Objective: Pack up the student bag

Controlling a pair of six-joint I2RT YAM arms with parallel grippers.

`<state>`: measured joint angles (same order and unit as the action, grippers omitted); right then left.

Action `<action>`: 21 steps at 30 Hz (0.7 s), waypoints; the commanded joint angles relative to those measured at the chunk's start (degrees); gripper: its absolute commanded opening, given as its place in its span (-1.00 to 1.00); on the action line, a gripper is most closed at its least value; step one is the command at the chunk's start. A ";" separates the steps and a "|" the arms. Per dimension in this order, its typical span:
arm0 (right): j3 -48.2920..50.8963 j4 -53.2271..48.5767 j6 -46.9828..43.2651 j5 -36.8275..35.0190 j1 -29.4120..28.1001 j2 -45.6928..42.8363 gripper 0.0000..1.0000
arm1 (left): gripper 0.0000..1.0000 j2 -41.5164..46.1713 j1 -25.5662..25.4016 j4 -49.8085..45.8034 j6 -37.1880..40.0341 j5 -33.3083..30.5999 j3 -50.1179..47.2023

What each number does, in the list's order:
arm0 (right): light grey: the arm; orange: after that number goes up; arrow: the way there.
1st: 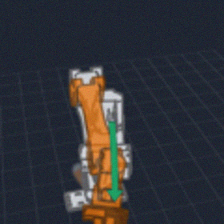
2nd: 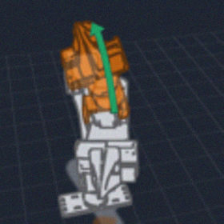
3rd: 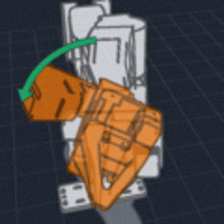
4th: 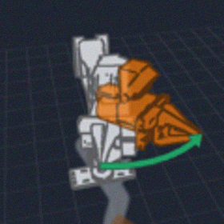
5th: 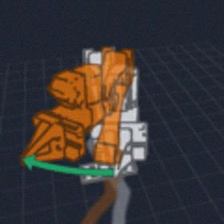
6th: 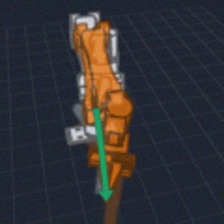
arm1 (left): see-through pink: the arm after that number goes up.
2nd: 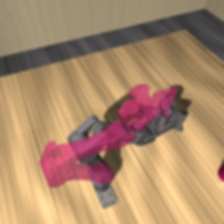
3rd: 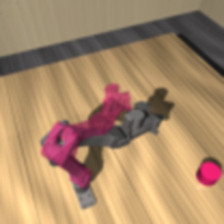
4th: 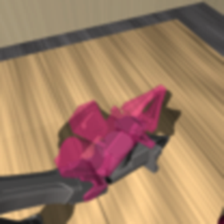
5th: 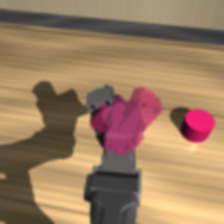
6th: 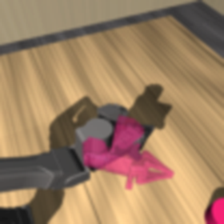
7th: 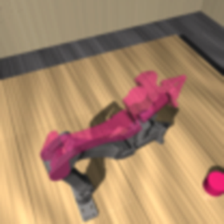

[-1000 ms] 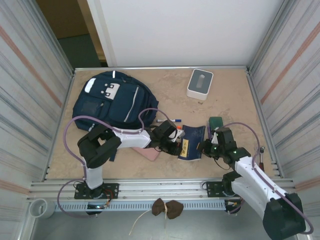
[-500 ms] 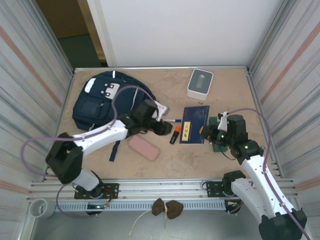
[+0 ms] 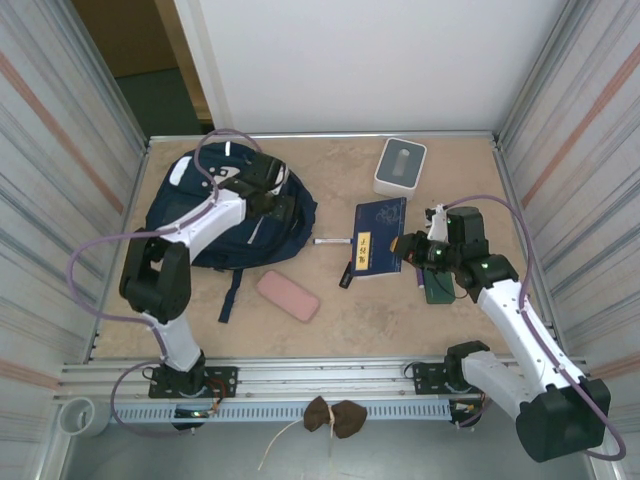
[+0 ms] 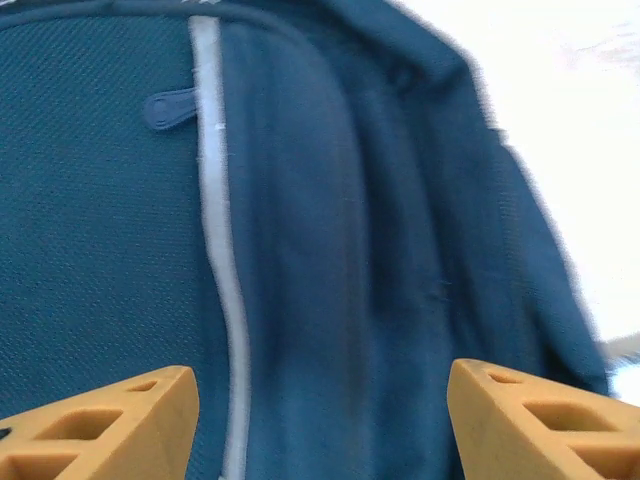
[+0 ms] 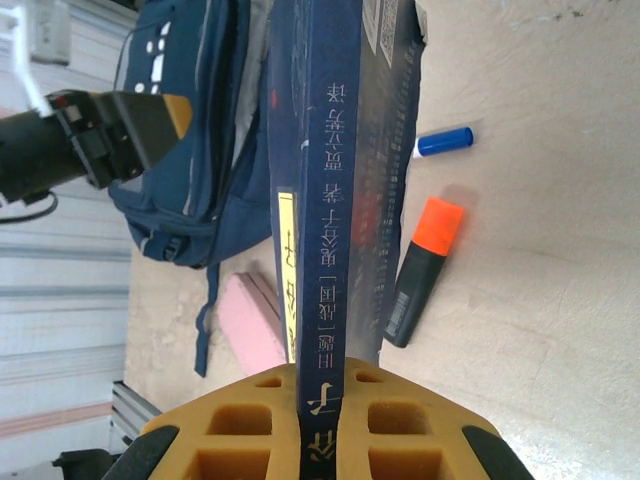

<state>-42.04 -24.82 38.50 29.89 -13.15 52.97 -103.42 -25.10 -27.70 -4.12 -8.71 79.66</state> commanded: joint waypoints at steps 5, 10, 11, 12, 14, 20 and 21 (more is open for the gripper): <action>-1.41 3.46 -1.41 2.39 0.14 1.11 -1.00 | 0.34 -7.47 1.02 -4.90 3.67 -3.59 7.13; -3.07 4.24 -0.97 2.65 0.12 2.22 -1.00 | 0.24 -10.80 1.02 -5.35 4.12 -4.70 9.00; -3.45 4.40 -0.89 2.78 0.10 2.65 -1.00 | 0.22 -11.05 1.02 -5.26 4.21 -4.86 9.15; -3.77 4.51 -0.82 2.91 0.05 3.06 -1.00 | 0.21 -11.05 1.02 -5.53 4.16 -4.56 9.35; -4.40 4.84 -0.71 3.24 -0.21 3.37 -1.00 | 0.26 -10.26 1.02 -5.53 3.73 -1.98 8.84; -4.65 5.81 -0.71 2.90 -1.18 6.51 -1.00 | 0.36 -6.67 0.11 -3.26 3.50 -0.95 5.43; -4.63 5.91 -0.83 2.97 -1.33 6.81 -1.00 | 0.37 -6.54 0.14 -3.24 3.50 -1.10 5.25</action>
<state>-44.62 -21.34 38.48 31.42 -13.91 59.37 -112.66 -24.16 -30.98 -1.23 -10.98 86.08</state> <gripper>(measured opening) 0.095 0.682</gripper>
